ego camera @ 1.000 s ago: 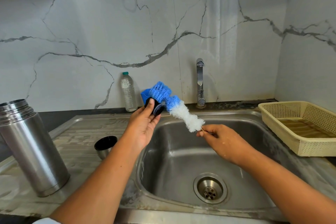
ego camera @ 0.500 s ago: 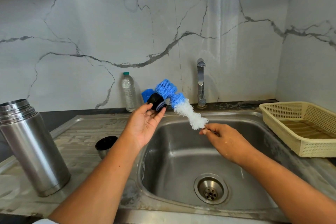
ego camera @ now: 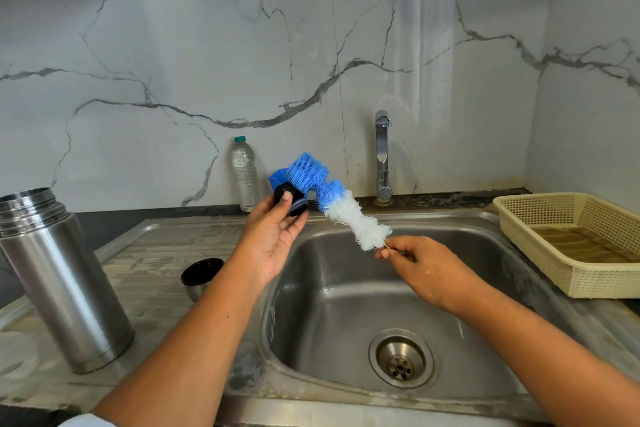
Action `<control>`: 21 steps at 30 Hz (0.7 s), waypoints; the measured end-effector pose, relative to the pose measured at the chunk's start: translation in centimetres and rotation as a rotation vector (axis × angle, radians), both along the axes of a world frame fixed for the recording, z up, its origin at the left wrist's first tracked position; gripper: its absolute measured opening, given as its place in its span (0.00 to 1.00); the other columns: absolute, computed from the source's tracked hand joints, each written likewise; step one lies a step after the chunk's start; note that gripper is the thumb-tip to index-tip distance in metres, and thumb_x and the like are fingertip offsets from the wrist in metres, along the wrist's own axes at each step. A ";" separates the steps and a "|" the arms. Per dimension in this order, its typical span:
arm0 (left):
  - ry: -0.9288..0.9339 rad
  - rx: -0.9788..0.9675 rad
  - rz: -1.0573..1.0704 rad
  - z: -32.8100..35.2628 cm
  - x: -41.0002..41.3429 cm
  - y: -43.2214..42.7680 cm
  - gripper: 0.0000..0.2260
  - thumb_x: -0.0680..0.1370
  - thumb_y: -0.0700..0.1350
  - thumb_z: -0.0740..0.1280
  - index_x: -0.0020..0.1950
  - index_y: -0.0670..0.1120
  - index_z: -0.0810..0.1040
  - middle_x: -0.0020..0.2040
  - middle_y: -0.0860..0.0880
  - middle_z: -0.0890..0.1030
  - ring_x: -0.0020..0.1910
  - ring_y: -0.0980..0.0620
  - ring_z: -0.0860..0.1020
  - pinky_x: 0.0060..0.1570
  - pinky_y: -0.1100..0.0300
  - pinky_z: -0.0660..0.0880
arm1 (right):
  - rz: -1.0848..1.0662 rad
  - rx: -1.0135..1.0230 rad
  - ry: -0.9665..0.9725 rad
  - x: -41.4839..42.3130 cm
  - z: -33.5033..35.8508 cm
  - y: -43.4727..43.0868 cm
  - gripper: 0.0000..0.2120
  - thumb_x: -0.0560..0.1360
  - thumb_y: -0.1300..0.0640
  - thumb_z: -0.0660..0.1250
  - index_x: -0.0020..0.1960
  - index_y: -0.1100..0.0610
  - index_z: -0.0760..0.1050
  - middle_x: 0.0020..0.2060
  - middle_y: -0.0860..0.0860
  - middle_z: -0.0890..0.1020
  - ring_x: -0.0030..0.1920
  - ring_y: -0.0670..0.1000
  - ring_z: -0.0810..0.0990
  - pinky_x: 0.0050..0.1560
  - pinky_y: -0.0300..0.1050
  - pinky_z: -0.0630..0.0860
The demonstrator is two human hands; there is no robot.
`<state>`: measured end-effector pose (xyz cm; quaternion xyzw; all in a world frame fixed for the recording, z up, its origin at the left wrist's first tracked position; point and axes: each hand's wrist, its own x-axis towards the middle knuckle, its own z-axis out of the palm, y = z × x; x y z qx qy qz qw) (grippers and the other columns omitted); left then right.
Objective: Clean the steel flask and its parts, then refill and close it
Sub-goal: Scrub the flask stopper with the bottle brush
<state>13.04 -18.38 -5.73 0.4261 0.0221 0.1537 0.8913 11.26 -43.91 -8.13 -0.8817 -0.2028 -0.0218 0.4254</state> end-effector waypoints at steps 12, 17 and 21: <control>0.033 0.156 -0.035 -0.1 -0.4 -0.4 0.12 0.80 0.37 0.68 0.64 0.37 0.77 0.60 0.39 0.84 0.59 0.44 0.84 0.56 0.52 0.83 | 0.002 -0.017 -0.043 -0.3 0.2 0.2 0.09 0.83 0.47 0.62 0.56 0.41 0.81 0.29 0.43 0.76 0.26 0.40 0.70 0.28 0.31 0.67; -0.006 0.003 0.127 0.7 0.2 0.8 0.16 0.80 0.39 0.70 0.67 0.37 0.74 0.61 0.37 0.82 0.57 0.44 0.84 0.54 0.53 0.83 | 0.002 -0.041 -0.028 -0.3 0.2 -0.1 0.08 0.83 0.46 0.62 0.55 0.40 0.80 0.29 0.43 0.76 0.26 0.40 0.71 0.29 0.31 0.68; 0.045 0.144 0.010 -0.3 -0.2 -0.2 0.14 0.79 0.37 0.70 0.63 0.38 0.75 0.62 0.38 0.82 0.58 0.44 0.84 0.58 0.50 0.82 | 0.012 -0.033 -0.043 -0.3 -0.1 0.6 0.08 0.83 0.47 0.62 0.55 0.40 0.80 0.30 0.43 0.77 0.27 0.40 0.72 0.32 0.34 0.69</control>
